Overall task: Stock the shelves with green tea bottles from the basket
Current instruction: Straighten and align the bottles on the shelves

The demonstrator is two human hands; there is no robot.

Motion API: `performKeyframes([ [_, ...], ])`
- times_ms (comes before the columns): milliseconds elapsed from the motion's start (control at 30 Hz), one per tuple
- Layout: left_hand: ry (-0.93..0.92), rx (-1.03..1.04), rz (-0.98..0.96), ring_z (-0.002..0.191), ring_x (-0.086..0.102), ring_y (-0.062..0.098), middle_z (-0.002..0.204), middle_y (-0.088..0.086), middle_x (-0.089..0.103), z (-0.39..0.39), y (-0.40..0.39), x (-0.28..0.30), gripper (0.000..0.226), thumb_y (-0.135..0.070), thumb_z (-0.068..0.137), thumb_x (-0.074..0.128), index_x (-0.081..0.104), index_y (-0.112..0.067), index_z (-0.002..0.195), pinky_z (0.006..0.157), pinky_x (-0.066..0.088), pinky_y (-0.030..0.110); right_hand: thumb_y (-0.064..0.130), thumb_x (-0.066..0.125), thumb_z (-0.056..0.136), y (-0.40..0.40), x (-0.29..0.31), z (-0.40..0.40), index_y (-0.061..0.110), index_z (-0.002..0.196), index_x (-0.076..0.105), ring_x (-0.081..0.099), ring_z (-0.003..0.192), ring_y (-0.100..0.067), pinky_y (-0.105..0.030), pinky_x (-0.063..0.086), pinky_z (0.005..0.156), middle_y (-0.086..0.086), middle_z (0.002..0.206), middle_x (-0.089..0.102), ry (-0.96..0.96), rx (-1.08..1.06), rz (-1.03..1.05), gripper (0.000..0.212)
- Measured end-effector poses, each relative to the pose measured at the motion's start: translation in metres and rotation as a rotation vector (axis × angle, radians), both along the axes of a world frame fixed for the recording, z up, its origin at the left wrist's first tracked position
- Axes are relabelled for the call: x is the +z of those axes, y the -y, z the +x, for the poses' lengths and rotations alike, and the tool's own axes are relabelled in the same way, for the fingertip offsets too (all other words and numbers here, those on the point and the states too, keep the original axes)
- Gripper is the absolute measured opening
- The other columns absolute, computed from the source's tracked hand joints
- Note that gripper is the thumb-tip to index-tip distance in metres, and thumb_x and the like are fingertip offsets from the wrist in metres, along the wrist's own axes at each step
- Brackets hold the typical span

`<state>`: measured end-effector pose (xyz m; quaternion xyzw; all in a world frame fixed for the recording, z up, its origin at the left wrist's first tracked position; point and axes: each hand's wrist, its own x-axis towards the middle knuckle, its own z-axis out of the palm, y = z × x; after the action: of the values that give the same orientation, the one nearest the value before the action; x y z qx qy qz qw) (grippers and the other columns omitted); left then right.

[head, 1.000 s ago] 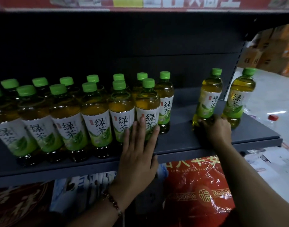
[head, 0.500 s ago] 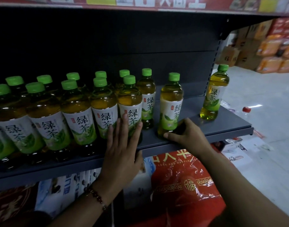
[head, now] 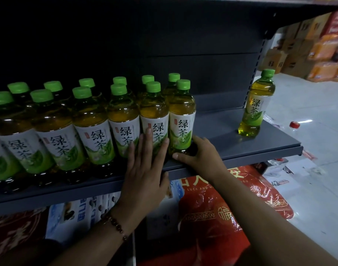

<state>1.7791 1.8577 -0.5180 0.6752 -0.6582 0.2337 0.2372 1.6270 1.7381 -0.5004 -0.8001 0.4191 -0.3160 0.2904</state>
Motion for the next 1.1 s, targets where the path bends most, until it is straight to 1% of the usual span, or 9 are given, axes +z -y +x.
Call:
performKeyframes([
  [300, 0.016, 0.007, -0.008, 0.153, -0.002, 0.036, 0.164, 0.022, -0.004, -0.001, 0.0, 0.0, 0.089, -0.027, 0.085, 0.07, 0.02, -0.01, 0.158, 0.123, 0.0, 0.054, 0.036, 0.078, 0.081, 0.007, 0.006, -0.003, 0.029, 0.13, 0.059, 0.057, 0.112, -0.011, -0.027, 0.046, 0.094, 0.002, 0.126, 0.061, 0.027, 0.11, 0.049, 0.053],
  [433, 0.028, 0.022, -0.017, 0.152, -0.002, 0.037, 0.164, 0.023, -0.003, -0.001, 0.0, -0.002, 0.087, -0.027, 0.086, 0.068, 0.021, -0.011, 0.158, 0.122, 0.001, 0.055, 0.041, 0.078, 0.079, 0.004, 0.007, -0.004, 0.031, 0.132, 0.057, 0.058, 0.114, -0.009, -0.035, 0.049, 0.101, 0.005, 0.126, 0.063, 0.016, 0.123, 0.077, 0.058],
  [533, 0.058, 0.018, -0.024, 0.152, 0.0, 0.04, 0.164, 0.023, 0.001, -0.006, -0.001, 0.0, 0.077, -0.03, 0.091, 0.056, 0.023, -0.014, 0.157, 0.12, 0.007, 0.061, 0.042, 0.078, 0.079, 0.003, 0.015, -0.019, 0.029, 0.142, 0.049, 0.056, 0.117, -0.005, -0.031, 0.047, 0.104, 0.011, 0.128, 0.06, 0.048, 0.133, 0.15, 0.071],
  [600, 0.09, -0.012, -0.029, 0.151, 0.003, 0.041, 0.165, 0.021, 0.005, -0.011, -0.001, 0.0, 0.071, -0.033, 0.091, 0.048, 0.026, -0.015, 0.157, 0.119, 0.01, 0.063, 0.042, 0.077, 0.08, 0.009, 0.023, -0.04, 0.025, 0.145, 0.046, 0.055, 0.117, -0.009, -0.028, 0.047, 0.098, 0.009, 0.126, 0.057, 0.131, 0.025, 0.183, 0.074],
  [700, 0.129, -0.02, -0.01, 0.151, 0.004, 0.043, 0.165, 0.019, 0.009, -0.017, 0.002, -0.002, 0.075, -0.031, 0.089, 0.06, 0.029, -0.015, 0.156, 0.118, 0.01, 0.065, 0.037, 0.078, 0.082, 0.031, 0.023, -0.077, 0.017, 0.133, 0.054, 0.059, 0.11, -0.016, -0.028, 0.051, 0.087, -0.002, 0.122, 0.06, 0.369, -0.329, 0.096, 0.06],
  [800, 0.142, -0.001, 0.018, 0.149, 0.006, 0.047, 0.164, 0.02, 0.013, -0.023, 0.006, -0.006, 0.079, -0.031, 0.084, 0.07, 0.035, -0.015, 0.153, 0.119, 0.009, 0.065, 0.034, 0.077, 0.082, 0.063, 0.015, -0.106, 0.013, 0.141, 0.044, 0.054, 0.124, -0.024, -0.034, 0.048, 0.096, -0.011, 0.137, 0.052, 0.452, -0.654, 0.05, 0.071],
  [900, 0.162, 0.008, 0.04, 0.148, 0.009, 0.049, 0.163, 0.019, 0.019, -0.026, 0.008, -0.009, 0.08, -0.032, 0.083, 0.071, 0.037, -0.014, 0.153, 0.118, 0.011, 0.065, 0.033, 0.079, 0.082, 0.085, 0.005, -0.11, 0.016, 0.153, 0.027, 0.045, 0.135, -0.026, -0.045, 0.043, 0.109, -0.009, 0.151, 0.041, 0.448, -0.598, 0.148, 0.089],
  [1000, 0.161, 0.021, 0.062, 0.149, 0.009, 0.047, 0.163, 0.018, 0.02, -0.023, 0.009, -0.011, 0.08, -0.032, 0.083, 0.07, 0.035, -0.015, 0.153, 0.117, 0.014, 0.066, 0.035, 0.081, 0.079, 0.098, -0.003, -0.1, 0.02, 0.144, 0.037, 0.054, 0.121, -0.02, -0.044, 0.049, 0.102, -0.004, 0.138, 0.053, 0.426, -0.571, 0.122, 0.079],
  [1100, 0.15, 0.022, 0.068, 0.151, 0.006, 0.044, 0.164, 0.015, 0.019, -0.019, 0.01, -0.013, 0.077, -0.031, 0.085, 0.061, 0.032, -0.016, 0.155, 0.118, 0.014, 0.065, 0.041, 0.081, 0.077, 0.114, -0.007, -0.097, 0.018, 0.136, 0.044, 0.057, 0.12, -0.026, -0.048, 0.05, 0.098, -0.006, 0.132, 0.058, 0.348, -0.711, 0.067, 0.073],
])
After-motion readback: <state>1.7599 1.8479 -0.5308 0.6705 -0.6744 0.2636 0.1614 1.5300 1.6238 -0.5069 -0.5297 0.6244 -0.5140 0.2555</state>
